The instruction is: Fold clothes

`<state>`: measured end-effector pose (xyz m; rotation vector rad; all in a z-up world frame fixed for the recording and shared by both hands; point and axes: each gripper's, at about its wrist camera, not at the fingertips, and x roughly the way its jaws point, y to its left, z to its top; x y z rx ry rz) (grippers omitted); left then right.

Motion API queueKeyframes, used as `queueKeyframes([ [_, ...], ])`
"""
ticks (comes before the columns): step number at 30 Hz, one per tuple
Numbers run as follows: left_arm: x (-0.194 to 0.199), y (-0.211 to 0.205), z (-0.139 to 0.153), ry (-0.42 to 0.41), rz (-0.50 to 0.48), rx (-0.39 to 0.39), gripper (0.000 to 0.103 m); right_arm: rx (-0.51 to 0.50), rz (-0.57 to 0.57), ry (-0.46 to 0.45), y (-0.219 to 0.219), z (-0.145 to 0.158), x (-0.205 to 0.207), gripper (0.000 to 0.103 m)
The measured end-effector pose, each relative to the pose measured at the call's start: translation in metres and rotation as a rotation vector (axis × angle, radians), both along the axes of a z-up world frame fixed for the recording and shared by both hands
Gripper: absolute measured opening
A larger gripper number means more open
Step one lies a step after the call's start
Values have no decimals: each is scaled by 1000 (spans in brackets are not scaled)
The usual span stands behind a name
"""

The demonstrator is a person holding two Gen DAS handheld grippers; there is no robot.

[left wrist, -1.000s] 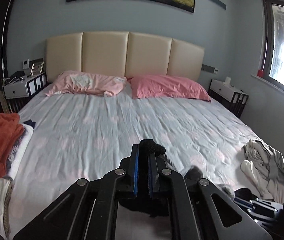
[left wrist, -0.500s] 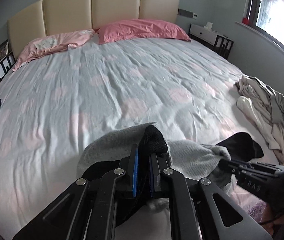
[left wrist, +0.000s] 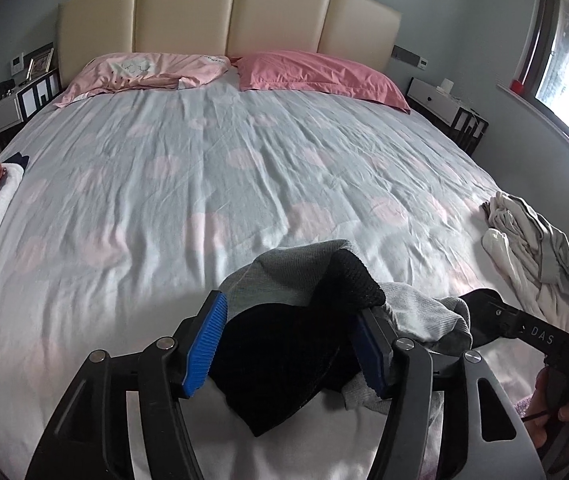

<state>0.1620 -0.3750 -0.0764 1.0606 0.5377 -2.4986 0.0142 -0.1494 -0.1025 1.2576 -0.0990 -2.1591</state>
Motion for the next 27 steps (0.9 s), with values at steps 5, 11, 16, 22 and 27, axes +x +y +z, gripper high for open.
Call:
queueKeyframes([
  [5, 13, -10, -4, 15, 21, 58, 63, -42, 160, 64, -22, 9, 19, 23],
  [11, 10, -7, -7, 17, 4, 58, 63, -17, 389, 156, -59, 13, 56, 31],
  [16, 4, -10, -17, -27, 13, 63, 63, 67, 468, 160, -79, -1, 68, 40],
  [22, 4, -24, -30, -68, 63, 96, 63, 166, 468, 104, -93, -25, 62, 40],
  [27, 8, -36, -36, -77, 115, 135, 63, 51, 436, 145, -85, -14, 55, 12],
])
